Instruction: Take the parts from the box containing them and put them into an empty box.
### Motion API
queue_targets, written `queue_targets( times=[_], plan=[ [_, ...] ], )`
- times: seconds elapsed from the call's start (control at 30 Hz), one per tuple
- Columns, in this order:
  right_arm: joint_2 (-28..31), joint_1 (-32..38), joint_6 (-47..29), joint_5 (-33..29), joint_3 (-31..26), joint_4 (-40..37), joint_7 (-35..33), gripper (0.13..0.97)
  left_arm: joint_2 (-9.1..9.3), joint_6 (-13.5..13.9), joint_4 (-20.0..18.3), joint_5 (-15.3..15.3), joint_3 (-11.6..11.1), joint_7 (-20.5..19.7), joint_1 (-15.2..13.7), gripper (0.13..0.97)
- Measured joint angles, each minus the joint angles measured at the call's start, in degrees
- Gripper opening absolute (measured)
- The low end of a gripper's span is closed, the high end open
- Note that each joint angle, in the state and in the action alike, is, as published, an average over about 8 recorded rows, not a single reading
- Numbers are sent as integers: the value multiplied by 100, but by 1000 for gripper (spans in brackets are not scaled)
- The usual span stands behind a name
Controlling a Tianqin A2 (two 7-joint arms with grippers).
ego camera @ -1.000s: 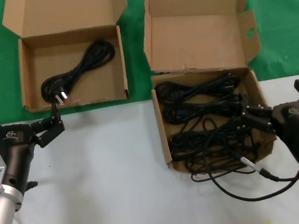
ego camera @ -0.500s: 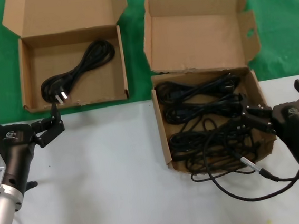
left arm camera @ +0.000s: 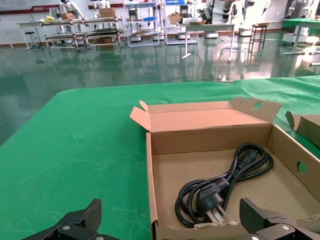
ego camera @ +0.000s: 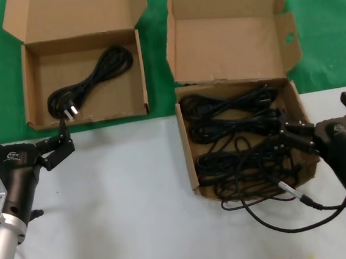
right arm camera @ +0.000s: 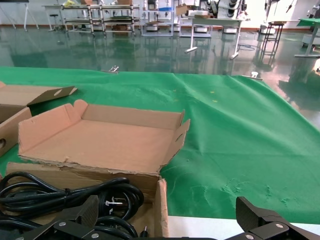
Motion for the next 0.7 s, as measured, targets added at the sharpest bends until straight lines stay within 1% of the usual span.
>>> queue_targets(
  times=[0.7],
  plan=[
    [0,0,0,0,0,0,0,966,0,0,0,0,0,0,0,966]
  ],
)
